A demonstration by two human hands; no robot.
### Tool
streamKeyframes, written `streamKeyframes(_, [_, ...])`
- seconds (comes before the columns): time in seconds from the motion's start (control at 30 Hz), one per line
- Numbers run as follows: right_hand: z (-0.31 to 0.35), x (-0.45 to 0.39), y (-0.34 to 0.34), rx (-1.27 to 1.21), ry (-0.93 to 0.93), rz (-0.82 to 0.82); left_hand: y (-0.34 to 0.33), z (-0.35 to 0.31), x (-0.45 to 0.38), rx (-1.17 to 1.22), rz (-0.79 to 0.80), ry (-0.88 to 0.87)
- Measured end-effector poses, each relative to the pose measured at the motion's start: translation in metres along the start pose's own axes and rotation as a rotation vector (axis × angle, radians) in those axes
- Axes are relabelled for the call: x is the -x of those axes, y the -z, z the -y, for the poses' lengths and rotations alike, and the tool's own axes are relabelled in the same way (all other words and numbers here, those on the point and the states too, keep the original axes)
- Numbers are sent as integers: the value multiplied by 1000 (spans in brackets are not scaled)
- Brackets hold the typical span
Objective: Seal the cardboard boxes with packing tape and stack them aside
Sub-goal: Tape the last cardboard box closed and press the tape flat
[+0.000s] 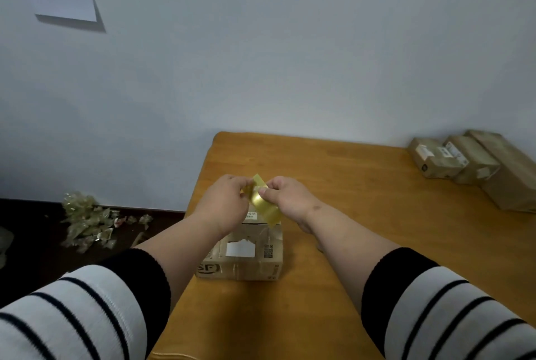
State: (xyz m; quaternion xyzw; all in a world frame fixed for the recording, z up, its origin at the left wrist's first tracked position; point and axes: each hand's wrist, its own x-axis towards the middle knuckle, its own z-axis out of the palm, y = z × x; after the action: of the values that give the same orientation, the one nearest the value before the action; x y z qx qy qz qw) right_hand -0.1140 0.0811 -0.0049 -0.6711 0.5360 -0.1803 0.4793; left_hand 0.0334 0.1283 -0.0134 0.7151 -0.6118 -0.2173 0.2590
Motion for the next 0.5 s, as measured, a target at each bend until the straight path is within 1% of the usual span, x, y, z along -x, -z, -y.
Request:
streamKeyframes(0.1, [-6, 1, 8, 32, 20, 1, -8, -8, 3, -70, -43, -11])
streamKeyframes(0.23, [-11, 1, 16, 49, 28, 11, -16, -17, 3, -94, -102, 28])
streamKeyframes(0.3, [-12, 1, 18, 42, 26, 24, -18, -21, 2, -145, -135, 29])
streamKeyframes(0.4, [-14, 1, 21, 53, 28, 42, -21, -25, 0, -222, -182, -4])
streamKeyframes(0.5, [-15, 1, 24, 32, 30, 66, -22, -28, -3, -271, -179, -66])
